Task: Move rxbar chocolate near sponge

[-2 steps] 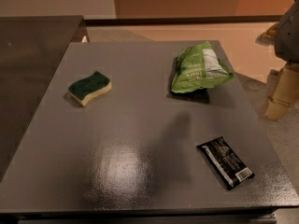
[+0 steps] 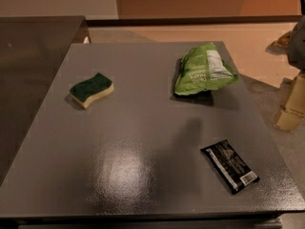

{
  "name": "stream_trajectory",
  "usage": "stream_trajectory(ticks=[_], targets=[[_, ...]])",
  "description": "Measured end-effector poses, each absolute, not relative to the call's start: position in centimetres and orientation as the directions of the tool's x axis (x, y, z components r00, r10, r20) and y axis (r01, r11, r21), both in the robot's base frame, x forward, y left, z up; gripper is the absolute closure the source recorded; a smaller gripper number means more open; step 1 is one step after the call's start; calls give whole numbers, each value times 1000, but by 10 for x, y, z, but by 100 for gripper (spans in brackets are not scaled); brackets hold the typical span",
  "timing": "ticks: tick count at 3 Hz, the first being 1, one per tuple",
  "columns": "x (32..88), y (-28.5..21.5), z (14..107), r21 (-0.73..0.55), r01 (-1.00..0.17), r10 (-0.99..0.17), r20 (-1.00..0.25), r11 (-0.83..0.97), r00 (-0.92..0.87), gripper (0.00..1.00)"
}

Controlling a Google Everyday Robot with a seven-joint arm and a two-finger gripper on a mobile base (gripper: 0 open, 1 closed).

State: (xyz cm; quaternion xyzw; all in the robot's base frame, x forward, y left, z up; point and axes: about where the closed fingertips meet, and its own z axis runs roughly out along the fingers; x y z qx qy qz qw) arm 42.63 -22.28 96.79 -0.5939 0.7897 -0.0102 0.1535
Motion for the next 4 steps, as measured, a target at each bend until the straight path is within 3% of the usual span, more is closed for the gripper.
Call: stream_trajectory(ticks=[2, 4], targets=[[393, -218, 920, -61, -938, -902, -304, 340, -307, 0], [370, -187, 873, -75, -928, -869, -385, 366, -312, 0]])
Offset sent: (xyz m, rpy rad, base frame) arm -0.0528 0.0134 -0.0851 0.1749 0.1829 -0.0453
